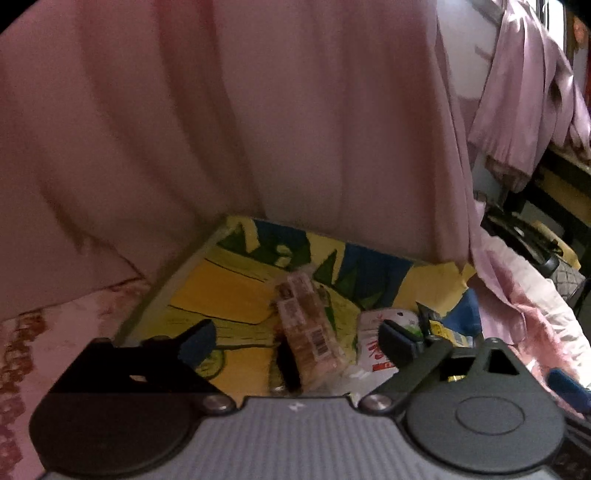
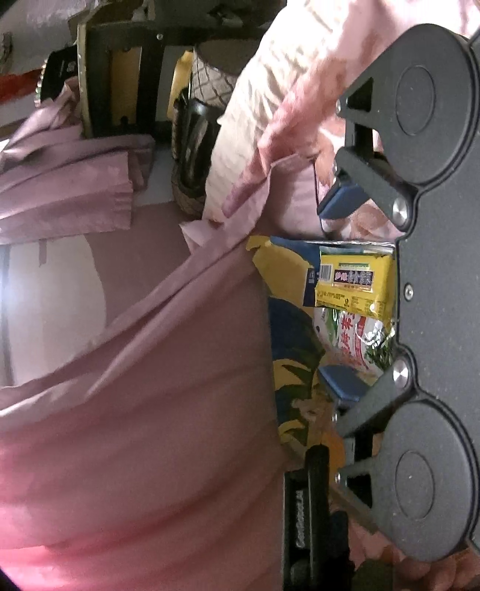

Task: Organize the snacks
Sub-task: 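Carry the wafer bar and cracker pack into the tray and release both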

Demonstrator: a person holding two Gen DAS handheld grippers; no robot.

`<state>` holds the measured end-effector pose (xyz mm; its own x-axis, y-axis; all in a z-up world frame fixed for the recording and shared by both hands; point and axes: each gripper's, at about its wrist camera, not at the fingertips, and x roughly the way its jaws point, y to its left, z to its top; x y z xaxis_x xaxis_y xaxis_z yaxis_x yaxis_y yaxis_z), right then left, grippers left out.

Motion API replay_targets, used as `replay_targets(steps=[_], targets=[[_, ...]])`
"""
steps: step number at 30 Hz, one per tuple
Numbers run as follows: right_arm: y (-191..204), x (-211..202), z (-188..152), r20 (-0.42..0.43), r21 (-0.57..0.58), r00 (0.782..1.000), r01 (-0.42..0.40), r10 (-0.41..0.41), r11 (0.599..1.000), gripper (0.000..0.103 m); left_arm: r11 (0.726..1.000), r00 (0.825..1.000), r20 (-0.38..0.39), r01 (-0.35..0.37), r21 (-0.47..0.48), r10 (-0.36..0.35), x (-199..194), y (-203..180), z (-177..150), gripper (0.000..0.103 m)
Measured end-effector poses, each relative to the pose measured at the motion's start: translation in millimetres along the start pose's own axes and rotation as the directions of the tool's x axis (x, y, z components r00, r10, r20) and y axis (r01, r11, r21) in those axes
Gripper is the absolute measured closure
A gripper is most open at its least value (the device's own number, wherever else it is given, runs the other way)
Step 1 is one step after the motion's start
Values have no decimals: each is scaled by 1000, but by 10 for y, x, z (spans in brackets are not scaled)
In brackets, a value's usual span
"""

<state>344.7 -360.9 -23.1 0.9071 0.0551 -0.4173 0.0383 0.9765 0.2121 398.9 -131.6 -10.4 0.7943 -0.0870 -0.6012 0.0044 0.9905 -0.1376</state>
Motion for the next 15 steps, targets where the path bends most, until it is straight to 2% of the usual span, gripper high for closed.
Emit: replay_targets(steps=[3,7,15], targets=[[17,-239,18,25,-2,1000,3,-3,1000,4,999,1000,25,-8,-32,9,-226,70,-29,2],[16,-565,18,62,1,998,-1,1,1000,1,997,997,73,-16,-70,21,-568,164,-78,0],[69,-1237,-133,193,-9,981,14,-12,1000,1,997,992,122,-7,-74,16,-1204,280,-236,0]])
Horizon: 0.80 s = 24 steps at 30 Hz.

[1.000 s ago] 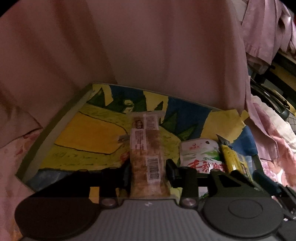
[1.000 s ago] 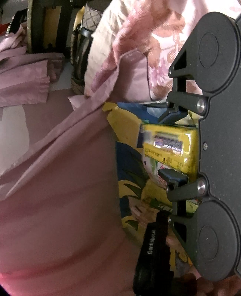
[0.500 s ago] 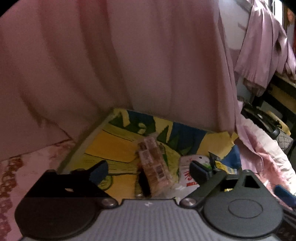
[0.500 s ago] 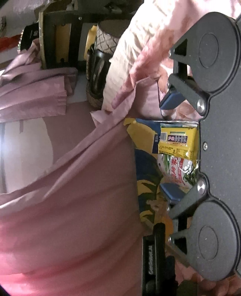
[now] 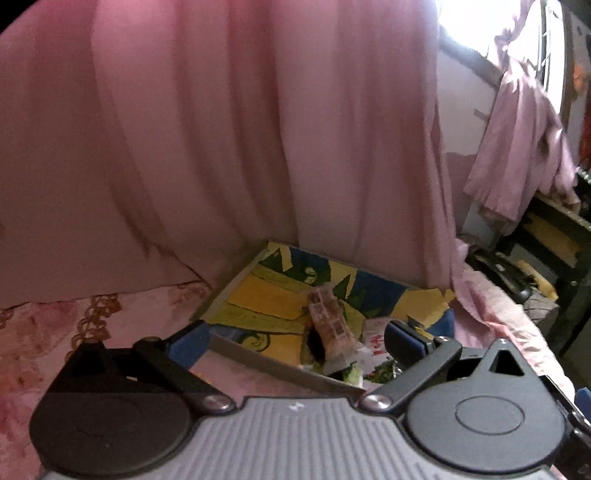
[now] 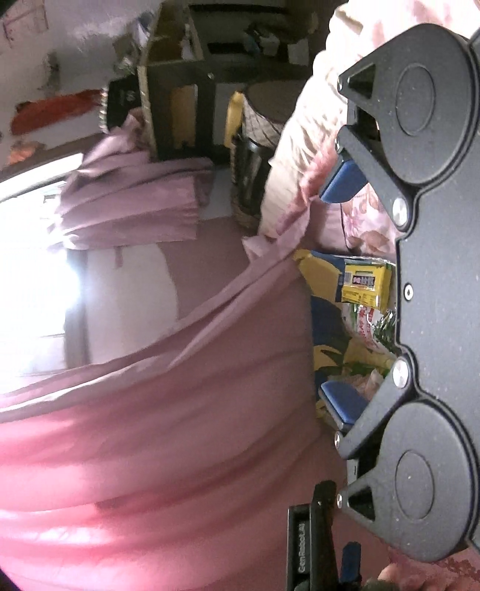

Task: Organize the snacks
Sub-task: 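Carry the wafer bar and cracker pack into the tray and release both, then lift both tools back over the remaining snacks on the bedspread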

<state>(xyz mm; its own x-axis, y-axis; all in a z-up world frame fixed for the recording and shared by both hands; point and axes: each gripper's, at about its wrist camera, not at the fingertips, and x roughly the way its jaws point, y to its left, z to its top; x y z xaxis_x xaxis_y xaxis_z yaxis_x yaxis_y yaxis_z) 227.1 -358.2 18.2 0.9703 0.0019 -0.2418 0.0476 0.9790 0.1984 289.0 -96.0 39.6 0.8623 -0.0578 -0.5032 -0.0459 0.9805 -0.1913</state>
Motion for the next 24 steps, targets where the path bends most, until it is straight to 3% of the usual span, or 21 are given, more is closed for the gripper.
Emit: replay_targets(steps=[5,12,24], targets=[[68,-424,-46,67,2,998,4,-4,1000,1,999,999,45,10,35,-11,-424,97,-93,0],[220,-953,-193,99,-26,995,14,-11,1000,1,997,999,44,10,75,-13,-855,316,-326,0],[412,-1473,-461,9,-11,999,43,-43,999,1,990,999,21,23,142,-26,-1318,603,-705,0]])
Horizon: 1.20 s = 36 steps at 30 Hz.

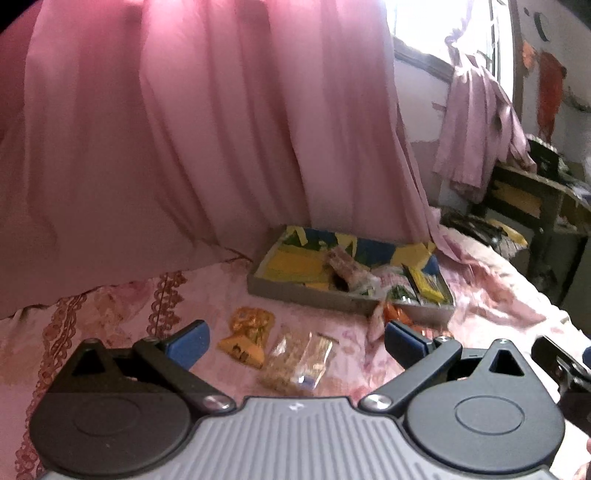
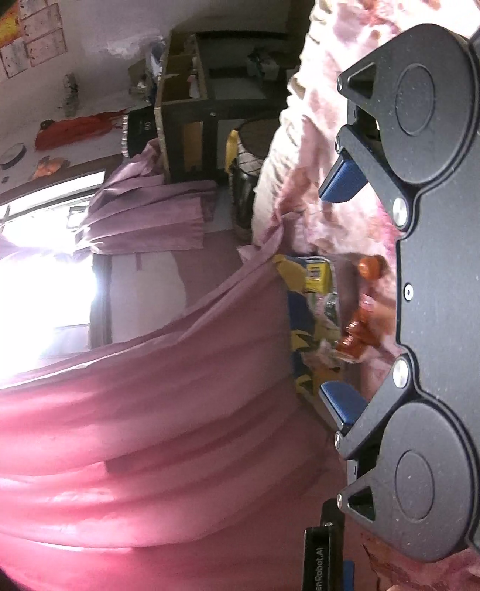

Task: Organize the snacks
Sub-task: 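Lift both tools back over the remaining snacks on the bedspread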

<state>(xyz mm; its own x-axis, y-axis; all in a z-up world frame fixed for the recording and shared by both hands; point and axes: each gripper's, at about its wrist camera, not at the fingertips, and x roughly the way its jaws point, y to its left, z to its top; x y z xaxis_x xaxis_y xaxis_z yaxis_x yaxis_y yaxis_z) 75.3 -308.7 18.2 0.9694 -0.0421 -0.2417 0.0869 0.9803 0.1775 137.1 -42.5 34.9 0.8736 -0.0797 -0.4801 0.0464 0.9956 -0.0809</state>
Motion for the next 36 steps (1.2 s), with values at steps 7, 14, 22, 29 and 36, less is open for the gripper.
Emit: replay_targets(steps=[7,14,22,29,36], targets=[[126,-35,-148,-93,-28,996,-22,19,999,1,1000,998,-60,-13,3,13,-71,132,-253,0],[279,22,-261,-160,-91,986,-63,48,994,1,999,993,-102,-53,10,54,-8,323,-426,0],[405,143,-337,-235,-149,971,-87,50,985,1,997,985,-153,-79,14,80,127,475,-565,0],[488,258,-393,-293,-176,954,-120,65,977,1,996,980,-180,-83,22,85,329,580,-571,0],[662,460,-485,-332,-213,936,-192,113,958,1,993,977,-181,-101,54,109,547,711,-470,0]])
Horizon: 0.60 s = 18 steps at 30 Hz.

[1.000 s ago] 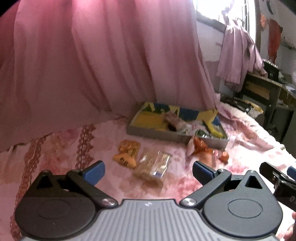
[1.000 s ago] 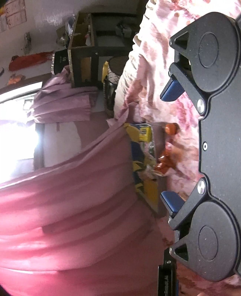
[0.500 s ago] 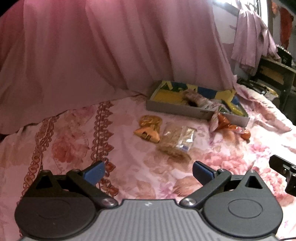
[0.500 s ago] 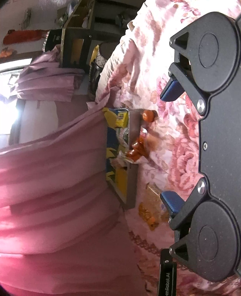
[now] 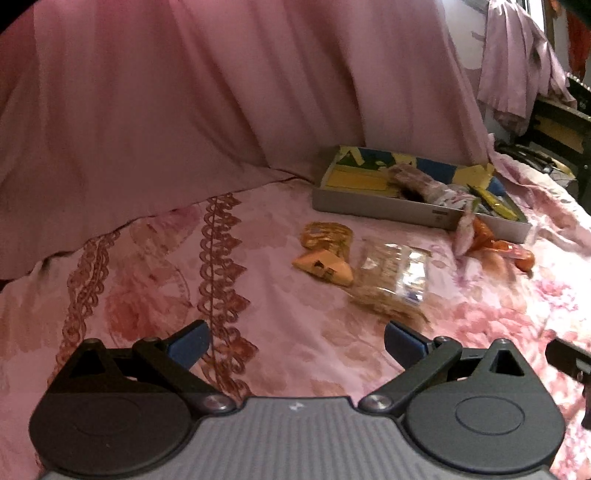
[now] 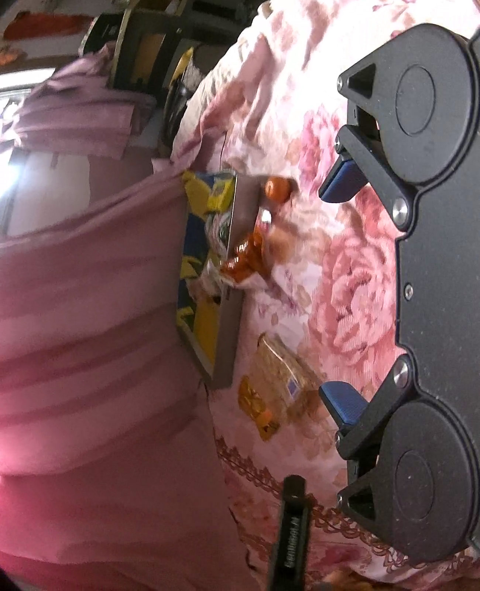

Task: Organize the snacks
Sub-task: 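Lift both tools back over the remaining snacks on the bedspread, then grasp the gold foil pouch with the left tool while the right tool grasps the clear rice-crisp pack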

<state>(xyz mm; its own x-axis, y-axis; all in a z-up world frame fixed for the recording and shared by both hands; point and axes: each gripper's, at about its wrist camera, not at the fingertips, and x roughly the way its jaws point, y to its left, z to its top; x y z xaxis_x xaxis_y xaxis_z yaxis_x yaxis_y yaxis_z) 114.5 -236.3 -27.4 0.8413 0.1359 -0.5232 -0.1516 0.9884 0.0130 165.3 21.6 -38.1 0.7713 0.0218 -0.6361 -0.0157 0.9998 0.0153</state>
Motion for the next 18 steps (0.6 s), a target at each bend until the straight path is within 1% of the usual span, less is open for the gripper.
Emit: replay_targets(steps=[7,11,13,15,18], targets=[[197,283,36,5,-41,998,-59,59,997,1,1000,1000,-9,-24,5,24,247,139,160,0],[327,474,107,21,-45,995,-96,97,994,1,1000,1000,-6,-8,-13,8,395,235,286,0],[399,565,143,29,-49,994,-107,109,993,1,1000,1000,11,0,-10,0,466,264,366,0],[467,647,179,40,-52,993,-108,110,993,1,1000,999,34,1,1,-1,521,277,445,0],[580,814,235,52,-40,995,-89,91,995,1,1000,999,49,17,26,-18,641,271,580,0]])
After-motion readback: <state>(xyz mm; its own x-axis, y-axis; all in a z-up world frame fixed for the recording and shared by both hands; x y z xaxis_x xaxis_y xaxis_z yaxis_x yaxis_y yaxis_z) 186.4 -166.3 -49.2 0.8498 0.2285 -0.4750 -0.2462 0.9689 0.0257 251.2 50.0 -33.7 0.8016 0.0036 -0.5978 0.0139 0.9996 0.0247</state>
